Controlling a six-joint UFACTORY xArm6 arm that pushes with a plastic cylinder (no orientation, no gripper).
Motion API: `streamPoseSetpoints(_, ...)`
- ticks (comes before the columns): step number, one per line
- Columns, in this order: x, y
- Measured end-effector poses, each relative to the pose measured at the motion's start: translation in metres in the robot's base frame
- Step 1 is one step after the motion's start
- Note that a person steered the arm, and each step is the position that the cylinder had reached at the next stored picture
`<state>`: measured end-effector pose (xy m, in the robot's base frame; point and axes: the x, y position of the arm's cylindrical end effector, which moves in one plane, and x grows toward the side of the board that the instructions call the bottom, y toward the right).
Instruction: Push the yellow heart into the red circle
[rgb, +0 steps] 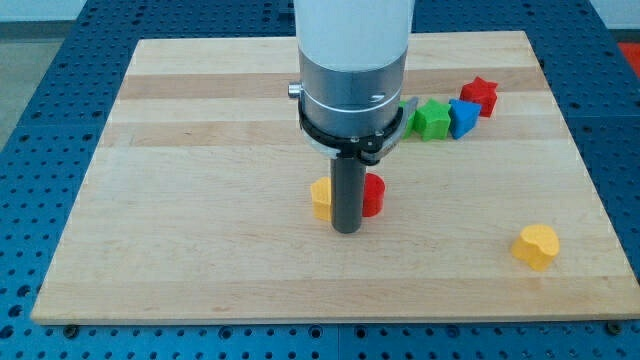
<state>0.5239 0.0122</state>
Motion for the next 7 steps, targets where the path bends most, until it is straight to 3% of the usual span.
streamPoseSetpoints(1,0.0,0.0)
streamPoseSetpoints(3,0.072,0.055)
streamPoseSetpoints(5,0.075,0.192)
streamPoseSetpoints(6,0.075,0.234)
streamPoseSetpoints(7,0.075,0.24)
